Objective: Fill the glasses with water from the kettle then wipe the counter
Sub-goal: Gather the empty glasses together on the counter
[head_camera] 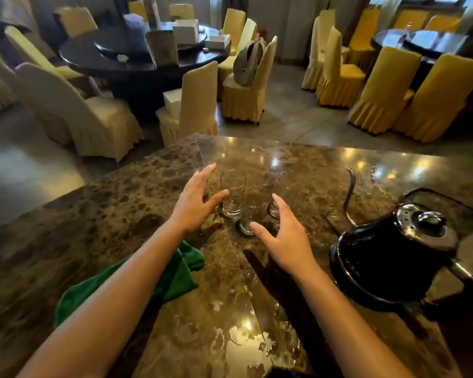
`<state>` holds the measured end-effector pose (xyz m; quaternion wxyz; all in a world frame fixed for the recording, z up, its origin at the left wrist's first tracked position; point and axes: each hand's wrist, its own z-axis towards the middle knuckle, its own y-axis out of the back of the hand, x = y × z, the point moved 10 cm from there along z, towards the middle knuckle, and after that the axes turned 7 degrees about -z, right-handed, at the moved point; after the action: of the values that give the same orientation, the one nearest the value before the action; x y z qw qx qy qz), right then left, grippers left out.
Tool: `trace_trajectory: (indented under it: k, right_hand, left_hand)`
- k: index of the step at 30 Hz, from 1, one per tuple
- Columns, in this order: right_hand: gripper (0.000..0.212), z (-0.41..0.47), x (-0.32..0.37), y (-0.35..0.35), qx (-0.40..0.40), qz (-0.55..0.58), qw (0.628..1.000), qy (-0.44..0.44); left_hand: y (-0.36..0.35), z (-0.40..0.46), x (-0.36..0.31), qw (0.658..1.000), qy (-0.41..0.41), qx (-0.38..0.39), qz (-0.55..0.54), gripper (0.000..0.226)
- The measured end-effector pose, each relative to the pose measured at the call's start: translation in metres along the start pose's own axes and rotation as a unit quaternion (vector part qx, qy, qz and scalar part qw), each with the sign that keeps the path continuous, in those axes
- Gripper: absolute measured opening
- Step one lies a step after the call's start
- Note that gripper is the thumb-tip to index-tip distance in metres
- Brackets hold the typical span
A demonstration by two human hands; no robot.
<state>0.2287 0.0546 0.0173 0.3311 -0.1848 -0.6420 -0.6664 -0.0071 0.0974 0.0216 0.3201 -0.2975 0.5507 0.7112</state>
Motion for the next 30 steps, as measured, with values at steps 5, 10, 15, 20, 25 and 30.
trace_trajectory:
  k: [5,10,15,20,25,30]
  right_hand:
    - [0.091,0.013,-0.006,-0.018,0.001,0.008,1.000,-0.018]
    - [0.092,0.022,-0.010,-0.026,-0.005,0.025,0.999,-0.031]
    - [0.082,0.027,-0.007,-0.020,-0.035,0.046,0.998,-0.033]
    - [0.076,0.015,-0.004,-0.010,-0.043,0.062,0.997,-0.013]
    - [0.080,-0.019,-0.009,0.003,-0.026,0.051,0.998,0.013]
    - [0.080,-0.054,-0.005,0.008,-0.001,0.052,0.998,0.039]
  left_hand:
    - [-0.020,0.010,0.006,0.995,0.015,0.075,-0.057,0.084]
    - [-0.035,0.018,0.005,0.983,0.031,0.134,-0.122,0.078]
    - [-0.027,0.022,-0.003,0.984,0.019,0.104,-0.140,0.076]
    - [-0.020,0.002,-0.008,0.984,0.031,0.081,-0.157,0.074]
    - [-0.009,-0.045,-0.025,0.983,0.031,0.072,-0.165,0.076]
    - [-0.001,-0.095,-0.035,0.982,0.023,0.060,-0.177,0.077]
